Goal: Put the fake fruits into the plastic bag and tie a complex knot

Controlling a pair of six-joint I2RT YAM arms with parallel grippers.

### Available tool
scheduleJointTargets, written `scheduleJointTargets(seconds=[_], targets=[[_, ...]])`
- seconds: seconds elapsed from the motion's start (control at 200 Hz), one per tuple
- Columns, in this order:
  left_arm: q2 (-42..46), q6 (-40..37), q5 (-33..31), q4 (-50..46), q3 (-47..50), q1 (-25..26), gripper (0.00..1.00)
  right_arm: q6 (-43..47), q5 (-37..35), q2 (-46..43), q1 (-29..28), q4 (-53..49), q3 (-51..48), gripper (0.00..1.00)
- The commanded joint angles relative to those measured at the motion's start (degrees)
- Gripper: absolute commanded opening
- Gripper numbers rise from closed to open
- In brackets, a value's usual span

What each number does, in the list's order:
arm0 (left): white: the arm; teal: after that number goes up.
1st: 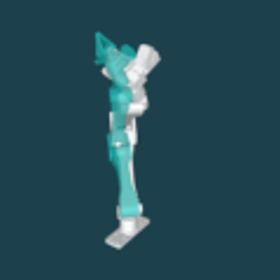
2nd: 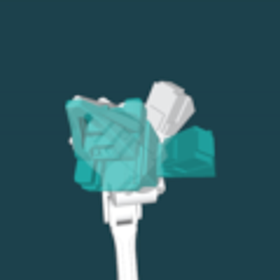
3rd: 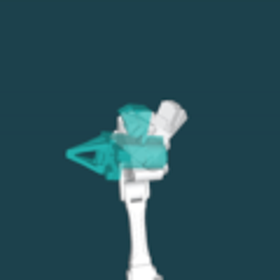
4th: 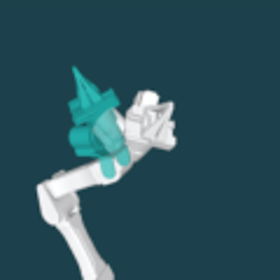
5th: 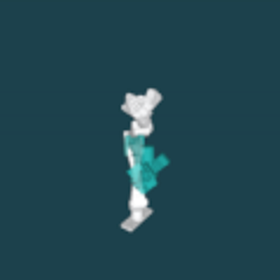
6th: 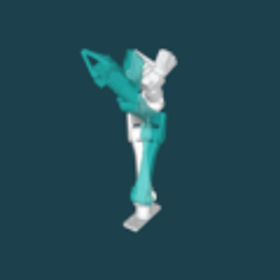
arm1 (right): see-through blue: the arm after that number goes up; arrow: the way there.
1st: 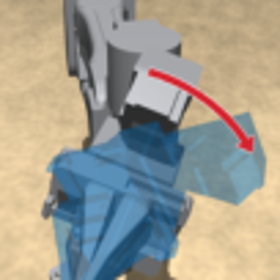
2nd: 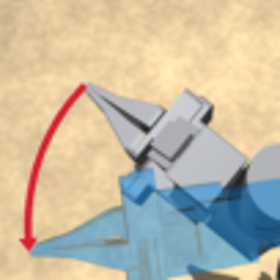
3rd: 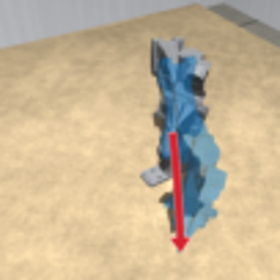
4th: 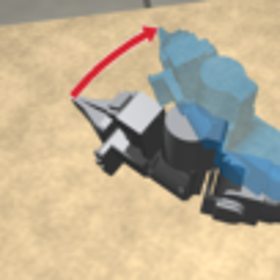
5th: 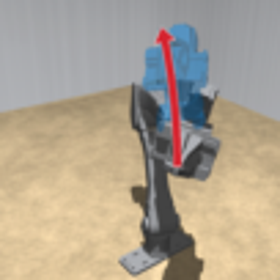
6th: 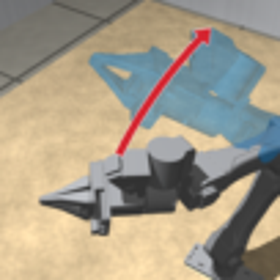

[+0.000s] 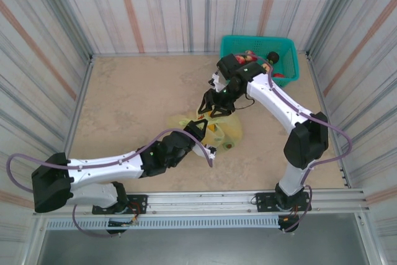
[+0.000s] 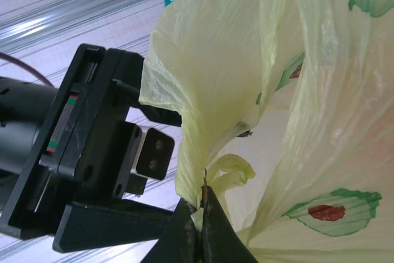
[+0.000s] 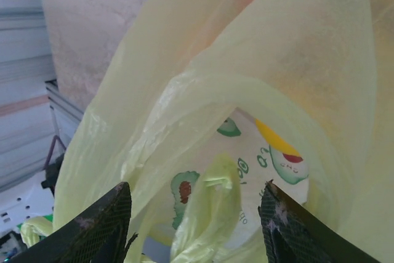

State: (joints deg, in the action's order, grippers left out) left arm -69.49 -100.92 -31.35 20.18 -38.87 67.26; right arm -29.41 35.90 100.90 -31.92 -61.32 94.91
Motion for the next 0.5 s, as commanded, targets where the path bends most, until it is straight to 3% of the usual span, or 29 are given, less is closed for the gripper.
scheduleJointTargets(seconds=[0.0, 0.13, 0.245, 0.496], targets=[[1.2, -1.3, 0.7, -2.0, -0.6, 0.2, 0.0, -2.0, 9.1, -1.1, 0.1, 2.4, -2.5, 0.59], [0.9, -1.5, 1.5, -2.6, -0.6, -0.2, 0.0, -5.1, 16.0, -1.8, -0.1, 7.0, -5.0, 0.57], [0.7, -1.3, 1.7, -3.2, -0.2, -0.3, 0.0, -7.5, 19.8, -2.7, 0.3, 9.8, -5.8, 0.48], [1.1, -0.3, 1.7, -4.9, -0.4, -0.6, 0.0, -9.1, 19.4, -6.0, 2.3, 10.7, -6.8, 0.23]])
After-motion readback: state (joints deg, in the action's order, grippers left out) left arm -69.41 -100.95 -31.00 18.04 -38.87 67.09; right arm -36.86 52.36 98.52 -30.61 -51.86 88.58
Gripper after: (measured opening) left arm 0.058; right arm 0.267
